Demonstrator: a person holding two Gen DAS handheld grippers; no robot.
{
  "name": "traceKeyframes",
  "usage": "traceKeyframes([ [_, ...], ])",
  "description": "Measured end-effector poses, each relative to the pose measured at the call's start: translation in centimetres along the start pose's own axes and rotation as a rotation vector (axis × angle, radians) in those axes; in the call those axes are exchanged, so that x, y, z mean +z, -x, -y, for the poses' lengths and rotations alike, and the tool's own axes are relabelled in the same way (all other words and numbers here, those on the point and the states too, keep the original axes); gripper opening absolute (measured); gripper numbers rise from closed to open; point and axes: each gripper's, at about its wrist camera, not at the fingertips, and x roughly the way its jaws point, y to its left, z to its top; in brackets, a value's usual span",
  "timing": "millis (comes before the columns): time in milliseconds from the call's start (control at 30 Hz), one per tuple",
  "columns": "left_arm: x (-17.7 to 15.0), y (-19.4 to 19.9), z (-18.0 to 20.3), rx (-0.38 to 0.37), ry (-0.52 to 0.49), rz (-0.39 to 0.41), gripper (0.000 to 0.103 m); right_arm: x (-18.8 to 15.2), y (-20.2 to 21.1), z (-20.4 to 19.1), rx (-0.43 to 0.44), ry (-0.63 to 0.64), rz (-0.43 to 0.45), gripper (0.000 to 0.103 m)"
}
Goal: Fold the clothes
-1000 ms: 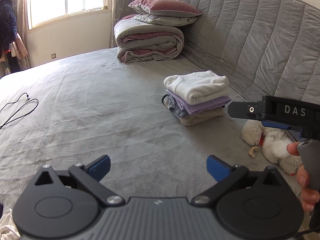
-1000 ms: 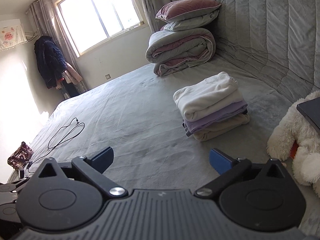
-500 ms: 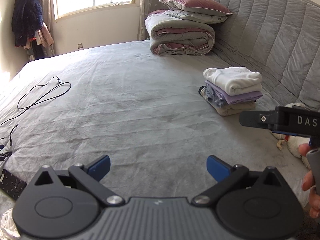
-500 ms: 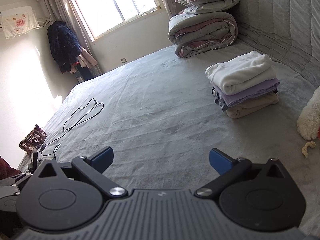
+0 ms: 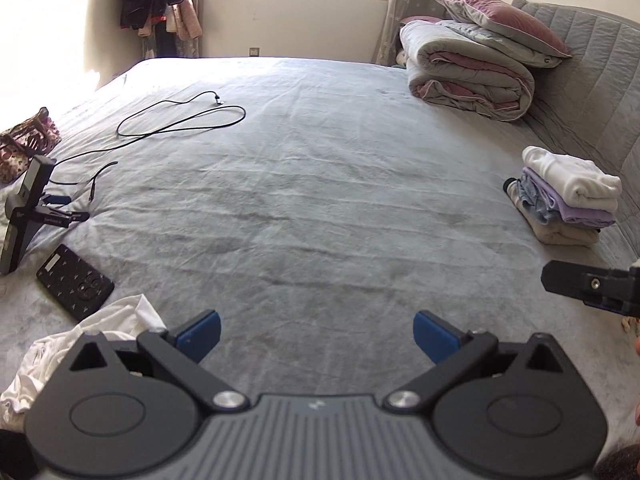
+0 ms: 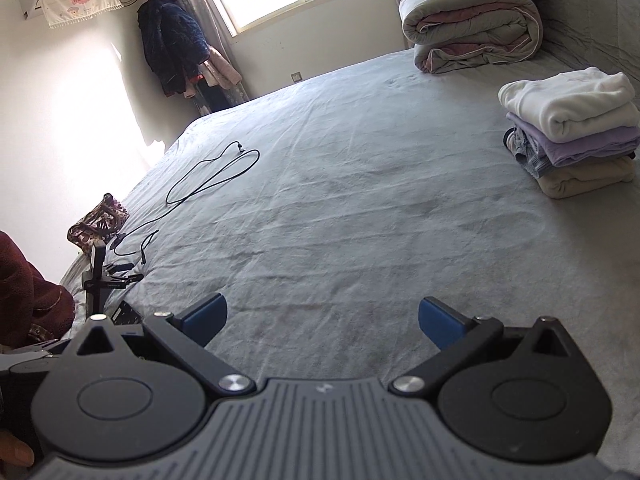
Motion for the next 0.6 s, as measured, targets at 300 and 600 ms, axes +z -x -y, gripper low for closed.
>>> traceKeyframes([
  [300,-1.4,-2.6,-4.7,0.061,0.114,-0.047,0.102,-1.6,-2.4,-1.7,0.029,0.023,-0.062,0.103],
  [600,-1.2,-4.5,-4.4,0.069,0.098,-0.056,0.102,-1.8,-3.8,-1.3,-0.007,0.034,-0.082,0.103],
])
